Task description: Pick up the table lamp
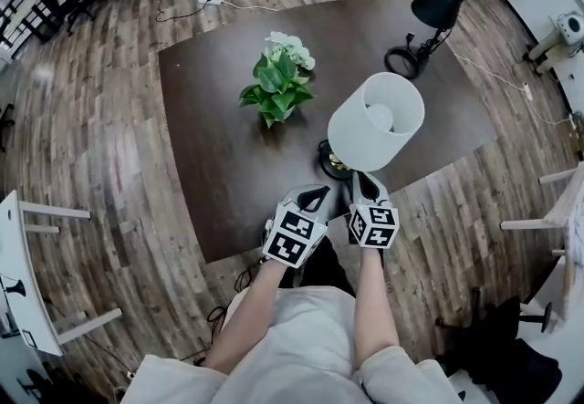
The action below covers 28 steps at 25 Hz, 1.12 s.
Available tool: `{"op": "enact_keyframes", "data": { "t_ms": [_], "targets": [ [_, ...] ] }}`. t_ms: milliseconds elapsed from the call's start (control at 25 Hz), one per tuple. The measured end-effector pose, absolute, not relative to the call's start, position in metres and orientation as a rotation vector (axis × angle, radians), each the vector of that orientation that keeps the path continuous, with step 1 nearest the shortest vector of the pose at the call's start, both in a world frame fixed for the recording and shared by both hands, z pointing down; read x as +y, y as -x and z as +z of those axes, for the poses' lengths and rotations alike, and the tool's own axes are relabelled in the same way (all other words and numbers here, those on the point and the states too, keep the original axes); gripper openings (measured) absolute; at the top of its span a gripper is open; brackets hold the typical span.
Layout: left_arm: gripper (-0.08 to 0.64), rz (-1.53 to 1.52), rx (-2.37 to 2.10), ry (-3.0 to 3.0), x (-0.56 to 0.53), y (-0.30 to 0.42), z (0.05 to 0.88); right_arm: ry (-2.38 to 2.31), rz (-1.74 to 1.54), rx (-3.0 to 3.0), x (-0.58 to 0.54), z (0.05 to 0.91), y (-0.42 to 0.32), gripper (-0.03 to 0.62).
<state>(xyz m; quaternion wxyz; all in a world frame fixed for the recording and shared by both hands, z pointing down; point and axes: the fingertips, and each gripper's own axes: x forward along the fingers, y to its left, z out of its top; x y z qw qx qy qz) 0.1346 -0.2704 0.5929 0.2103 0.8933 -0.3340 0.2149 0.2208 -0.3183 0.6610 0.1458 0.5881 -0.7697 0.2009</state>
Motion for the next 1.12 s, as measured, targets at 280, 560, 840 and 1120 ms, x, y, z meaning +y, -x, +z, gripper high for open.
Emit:
{"op": "enact_keyframes", "data": {
  "t_ms": [280, 560, 840, 1120],
  "targets": [
    [0.002, 0.591, -0.964, -2.446, -0.291, -0.147, 0.614, -1.601, 0.529, -2.253, -0.354, 0.693, -0.216, 0.072],
    [0.002, 0.530, -1.037, -2.421, -0.317, -0.148, 0.637, -1.553, 0.408, -2.306, -0.381, 0.708, -0.209, 0.163],
    [0.002, 0.486, -1.082, -2.389, -0.329, -0.138, 0.641, -1.635, 0.384, -2.294, -0.398, 0.706, -0.203, 0.197],
    [0.002, 0.476, -1.116, -2.379, -0.333, -0.125, 0.641, -1.731, 0.267, -2.283, -0.409, 0.687, -0.204, 0.196]
  ]
}}
